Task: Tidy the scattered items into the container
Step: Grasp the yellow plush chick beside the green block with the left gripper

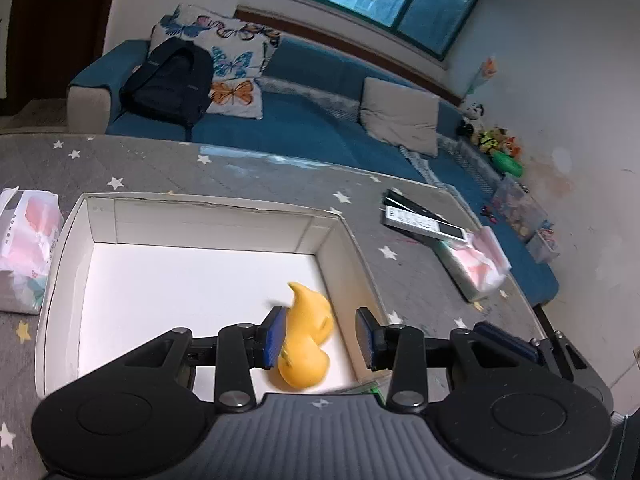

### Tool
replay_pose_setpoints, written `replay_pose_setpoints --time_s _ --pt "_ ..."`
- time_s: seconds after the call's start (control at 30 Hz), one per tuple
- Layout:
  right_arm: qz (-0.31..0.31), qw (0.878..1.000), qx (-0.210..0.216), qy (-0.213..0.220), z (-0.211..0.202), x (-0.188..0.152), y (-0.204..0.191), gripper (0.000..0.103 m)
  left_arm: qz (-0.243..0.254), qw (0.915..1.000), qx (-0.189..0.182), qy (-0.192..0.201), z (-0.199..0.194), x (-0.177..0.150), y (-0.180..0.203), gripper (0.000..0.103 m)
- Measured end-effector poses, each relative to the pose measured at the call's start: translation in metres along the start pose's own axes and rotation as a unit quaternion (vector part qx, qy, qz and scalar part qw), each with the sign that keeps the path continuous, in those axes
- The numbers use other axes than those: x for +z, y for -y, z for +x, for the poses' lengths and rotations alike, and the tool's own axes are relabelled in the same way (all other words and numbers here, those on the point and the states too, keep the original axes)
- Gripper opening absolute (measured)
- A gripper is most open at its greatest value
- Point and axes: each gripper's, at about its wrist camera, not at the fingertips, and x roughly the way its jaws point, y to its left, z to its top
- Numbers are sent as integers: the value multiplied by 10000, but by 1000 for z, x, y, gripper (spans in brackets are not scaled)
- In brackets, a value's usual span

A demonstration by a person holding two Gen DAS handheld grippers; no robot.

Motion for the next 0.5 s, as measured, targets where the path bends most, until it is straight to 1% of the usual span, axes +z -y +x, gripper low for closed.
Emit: replay_pose_setpoints --time_s 0.07,0.23,0.27,0.37,0.5 --pt "-64 9999 -72 117 -11 -5 -2 103 61 10000 -47 42 -7 -8 4 41" --pt "-5 9987 158 479 -36 -25 -1 103 186 9998 -89 68 -23 -32 14 40" --pt "38 9986 192 486 -40 -30 1 103 238 9997 -89 65 -25 -38 15 40" --pt "150 9993 274 191 -45 -42 2 103 375 9992 -103 -21 -26 -59 22 40" --pt "348 9989 268 -184 -41 -59 4 103 550 9980 -125 -290 -15 -81 30 40"
